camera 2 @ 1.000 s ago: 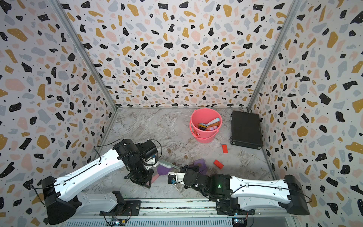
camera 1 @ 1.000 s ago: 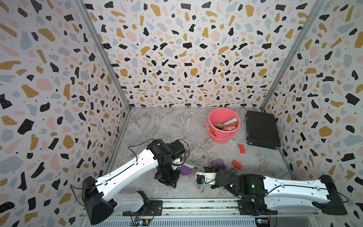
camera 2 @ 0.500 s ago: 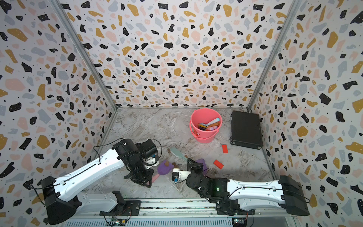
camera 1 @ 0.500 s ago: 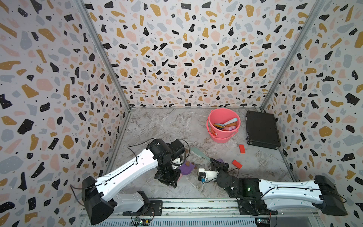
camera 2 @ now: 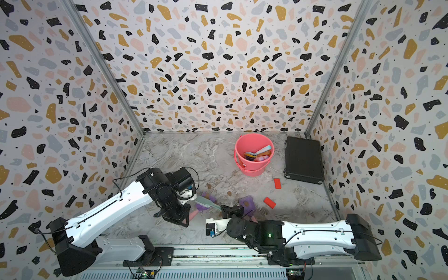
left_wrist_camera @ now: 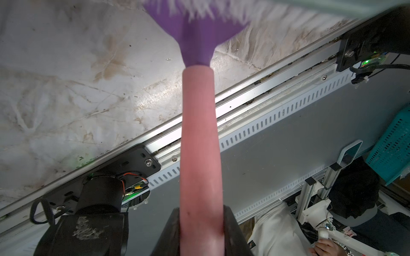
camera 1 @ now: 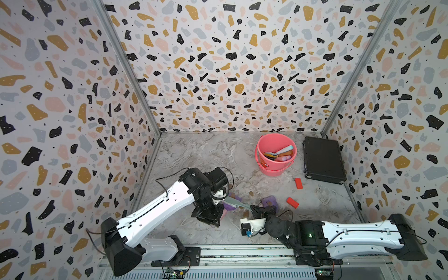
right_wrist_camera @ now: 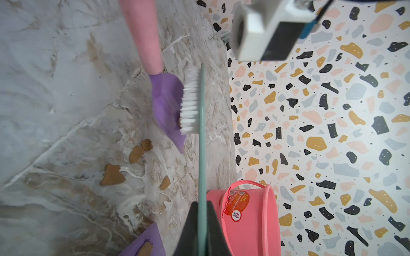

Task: Brush the soil off the hand trowel and place it into the bucket
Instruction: Brush off the soil from the hand trowel.

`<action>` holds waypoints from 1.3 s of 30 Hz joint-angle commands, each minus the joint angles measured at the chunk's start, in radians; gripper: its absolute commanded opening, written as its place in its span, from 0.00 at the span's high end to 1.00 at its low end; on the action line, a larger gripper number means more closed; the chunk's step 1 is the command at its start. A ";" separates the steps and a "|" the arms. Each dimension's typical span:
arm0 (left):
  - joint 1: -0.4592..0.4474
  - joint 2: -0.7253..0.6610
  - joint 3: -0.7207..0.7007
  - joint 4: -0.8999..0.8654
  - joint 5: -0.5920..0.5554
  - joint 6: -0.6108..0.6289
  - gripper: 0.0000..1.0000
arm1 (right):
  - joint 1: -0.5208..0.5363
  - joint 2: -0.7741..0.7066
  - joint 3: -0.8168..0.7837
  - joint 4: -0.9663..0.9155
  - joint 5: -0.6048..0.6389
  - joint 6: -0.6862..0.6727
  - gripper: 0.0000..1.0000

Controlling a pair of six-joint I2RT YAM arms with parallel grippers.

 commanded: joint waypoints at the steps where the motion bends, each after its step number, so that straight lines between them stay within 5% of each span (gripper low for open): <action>1: 0.015 -0.002 0.043 0.006 0.016 -0.002 1.00 | 0.003 0.027 -0.018 0.034 0.040 -0.034 1.00; 19: 0.061 -0.054 0.102 -0.042 0.011 0.013 1.00 | -0.036 0.056 -0.091 0.113 0.177 -0.215 1.00; 31: 0.087 -0.070 0.172 -0.115 -0.050 0.035 1.00 | -0.153 -0.051 -0.091 0.076 0.230 -0.309 1.00; 39: 0.086 -0.033 0.196 -0.088 -0.107 0.056 1.00 | -0.138 -0.112 0.089 -0.086 0.103 -0.133 1.00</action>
